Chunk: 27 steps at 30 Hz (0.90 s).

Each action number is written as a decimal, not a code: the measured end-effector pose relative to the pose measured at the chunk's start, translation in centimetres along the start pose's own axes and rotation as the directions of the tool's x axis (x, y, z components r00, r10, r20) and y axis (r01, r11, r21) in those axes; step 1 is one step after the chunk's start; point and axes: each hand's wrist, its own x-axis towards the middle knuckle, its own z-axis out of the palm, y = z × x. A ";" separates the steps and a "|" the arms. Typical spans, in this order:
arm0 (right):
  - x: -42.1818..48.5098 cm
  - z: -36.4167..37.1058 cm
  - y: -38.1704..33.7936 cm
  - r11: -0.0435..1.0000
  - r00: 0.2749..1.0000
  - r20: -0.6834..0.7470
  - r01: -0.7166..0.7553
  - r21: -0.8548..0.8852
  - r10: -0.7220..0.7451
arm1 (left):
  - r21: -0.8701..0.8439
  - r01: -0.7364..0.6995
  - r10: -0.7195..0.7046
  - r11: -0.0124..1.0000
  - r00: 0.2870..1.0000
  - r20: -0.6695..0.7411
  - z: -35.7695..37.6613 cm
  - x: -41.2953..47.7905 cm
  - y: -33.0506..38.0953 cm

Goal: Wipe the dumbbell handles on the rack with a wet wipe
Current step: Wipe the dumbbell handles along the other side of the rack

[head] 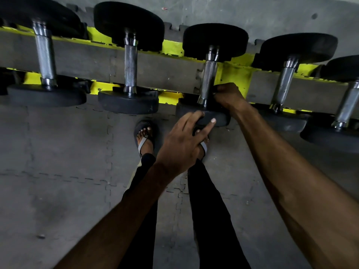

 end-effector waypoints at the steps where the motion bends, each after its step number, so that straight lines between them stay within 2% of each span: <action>1: 0.1 -0.3 0.2 0.999 0.999 0.036 -0.020 0.048 0.019 | 0.001 -0.002 0.002 1.000 1.000 0.003 0.0 0.0 0.0; 5: 0.1 -1.0 0.5 0.975 0.985 0.154 -0.113 0.192 0.083 | 0.012 0.011 -0.011 1.000 1.000 0.012 -0.1 0.0 -0.1; 8: 0.4 -2.0 -0.5 0.910 0.950 0.293 -0.214 0.356 0.108 | 0.000 0.006 -0.006 1.000 1.000 0.008 -0.2 0.1 0.0; 11: 3.4 -3.1 1.1 0.891 0.963 0.242 -0.210 0.404 0.117 | -0.014 -0.007 0.008 1.000 1.000 0.013 -0.2 0.2 -0.1; 12: 5.0 -3.3 1.9 0.886 0.977 0.176 -0.185 0.424 0.120 | -0.015 -0.005 0.005 1.000 1.000 0.026 -0.2 0.2 -0.1; 15: 3.9 -4.0 -1.2 0.802 0.984 0.094 -0.176 0.571 0.150 | -0.025 0.007 -0.006 1.000 0.999 0.045 -0.4 0.2 -0.1; 18: 1.4 -3.8 -4.0 0.785 0.981 0.165 -0.178 0.593 0.098 | -0.035 0.014 -0.013 0.999 0.999 0.034 -0.7 0.4 0.2; 20: 0.3 -3.3 -3.3 0.754 0.967 0.251 -0.201 0.625 0.050 | -0.027 0.021 -0.021 0.999 0.999 0.028 -0.8 0.3 0.4; 24: 0.1 -2.6 -2.3 0.835 0.939 0.344 -0.193 0.515 0.004 | -0.024 0.036 -0.034 0.999 0.998 0.058 -0.7 0.2 0.5; 26: 0.5 -2.5 -2.8 0.746 0.945 0.325 -0.238 0.622 0.031 | -0.016 0.047 -0.046 0.999 0.997 0.061 -0.7 0.3 0.7; 27: 0.8 -2.6 -3.2 0.662 0.953 0.296 -0.262 0.702 0.063 | -0.019 0.054 -0.053 0.998 0.997 0.062 -0.8 0.3 0.8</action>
